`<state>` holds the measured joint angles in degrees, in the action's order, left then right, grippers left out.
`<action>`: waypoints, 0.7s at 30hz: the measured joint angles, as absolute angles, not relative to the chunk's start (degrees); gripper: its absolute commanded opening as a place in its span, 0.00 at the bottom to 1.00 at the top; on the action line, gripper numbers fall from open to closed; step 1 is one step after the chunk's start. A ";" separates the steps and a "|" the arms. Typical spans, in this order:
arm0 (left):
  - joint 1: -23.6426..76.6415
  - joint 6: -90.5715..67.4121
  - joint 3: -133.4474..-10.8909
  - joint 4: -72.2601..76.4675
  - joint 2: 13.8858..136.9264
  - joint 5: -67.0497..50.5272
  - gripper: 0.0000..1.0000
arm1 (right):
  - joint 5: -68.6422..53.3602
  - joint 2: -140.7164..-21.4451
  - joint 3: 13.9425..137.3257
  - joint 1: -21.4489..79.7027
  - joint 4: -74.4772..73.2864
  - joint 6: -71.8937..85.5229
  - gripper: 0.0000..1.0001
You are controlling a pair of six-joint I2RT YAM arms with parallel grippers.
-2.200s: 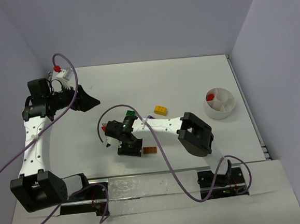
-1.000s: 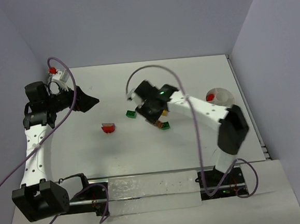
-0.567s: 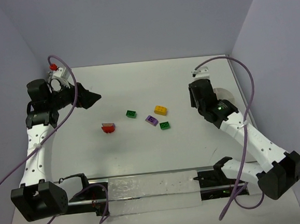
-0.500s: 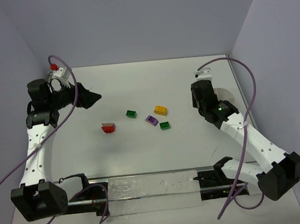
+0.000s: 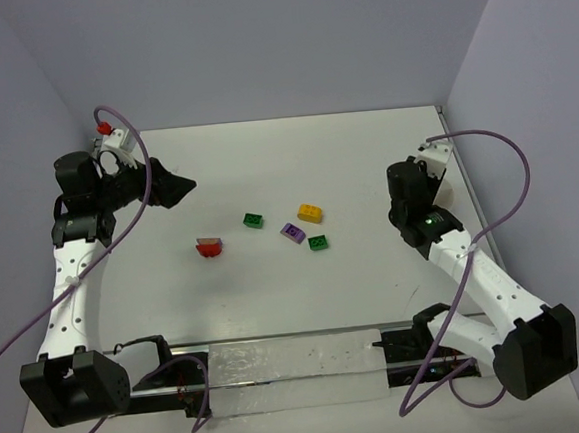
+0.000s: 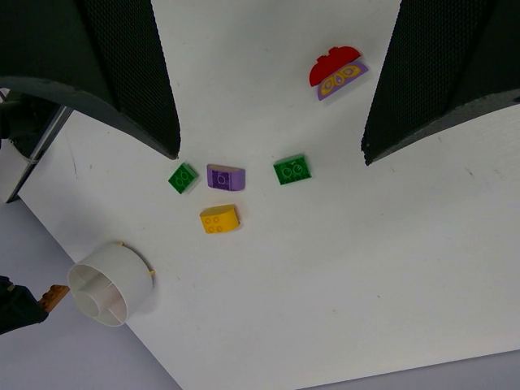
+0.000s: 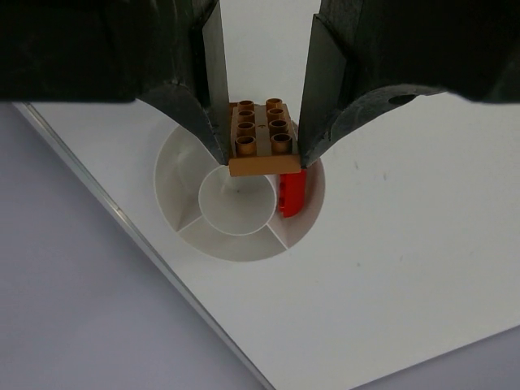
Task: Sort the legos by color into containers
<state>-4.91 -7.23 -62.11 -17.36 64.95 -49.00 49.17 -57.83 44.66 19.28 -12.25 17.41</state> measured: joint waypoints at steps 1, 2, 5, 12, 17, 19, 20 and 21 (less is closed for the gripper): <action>-4.91 -7.21 -62.11 -17.37 64.95 -48.81 0.99 | 49.32 -58.36 44.36 18.76 -11.50 16.91 0.00; -4.91 -7.14 -62.11 -17.37 64.95 -48.66 0.99 | 49.39 -58.98 44.26 18.27 -11.04 16.67 0.00; -4.91 -6.98 -62.11 -17.37 64.95 -48.32 0.99 | 49.95 -60.84 44.21 17.34 -9.65 15.95 0.00; -4.91 -6.80 -62.11 -17.34 64.95 -48.16 0.99 | 51.47 -64.99 44.23 17.21 -8.78 15.37 0.00; -4.91 -6.38 -62.11 -17.35 64.95 -48.14 0.99 | 51.89 -68.24 44.23 17.21 -9.27 15.50 0.00; -4.90 -6.19 -62.08 -17.36 64.95 -48.14 0.99 | 51.92 -68.51 44.23 17.21 -9.43 15.55 0.00; -4.89 -6.15 -62.06 -17.34 64.95 -48.14 0.99 | 51.92 -68.51 44.23 17.21 -9.43 15.55 0.00; -4.90 -6.10 -62.05 -17.34 64.95 -48.14 0.99 | 51.97 -68.51 44.20 17.21 -9.23 15.49 0.01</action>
<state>-4.90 -6.10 -62.05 -17.34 64.95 -48.14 51.97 -68.51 44.20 17.21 -9.23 15.49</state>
